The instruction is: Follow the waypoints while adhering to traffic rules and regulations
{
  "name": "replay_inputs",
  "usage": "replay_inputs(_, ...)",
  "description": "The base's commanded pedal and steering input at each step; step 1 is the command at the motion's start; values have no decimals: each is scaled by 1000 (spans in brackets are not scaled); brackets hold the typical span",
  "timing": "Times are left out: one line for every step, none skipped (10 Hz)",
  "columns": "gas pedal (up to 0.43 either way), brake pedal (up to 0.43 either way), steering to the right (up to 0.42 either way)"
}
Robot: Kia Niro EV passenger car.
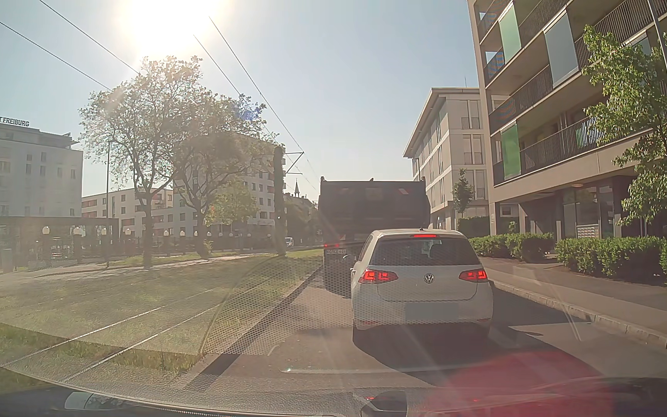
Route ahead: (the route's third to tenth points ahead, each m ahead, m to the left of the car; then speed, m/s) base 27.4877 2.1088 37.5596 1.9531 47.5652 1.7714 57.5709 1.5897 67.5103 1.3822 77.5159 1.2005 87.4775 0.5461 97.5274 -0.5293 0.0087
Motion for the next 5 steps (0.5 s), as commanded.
replay_inputs(0,134,32)
replay_inputs(0,128,32)
replay_inputs(0,122,32)
replay_inputs(0,116,32)
replay_inputs(0,104,32)
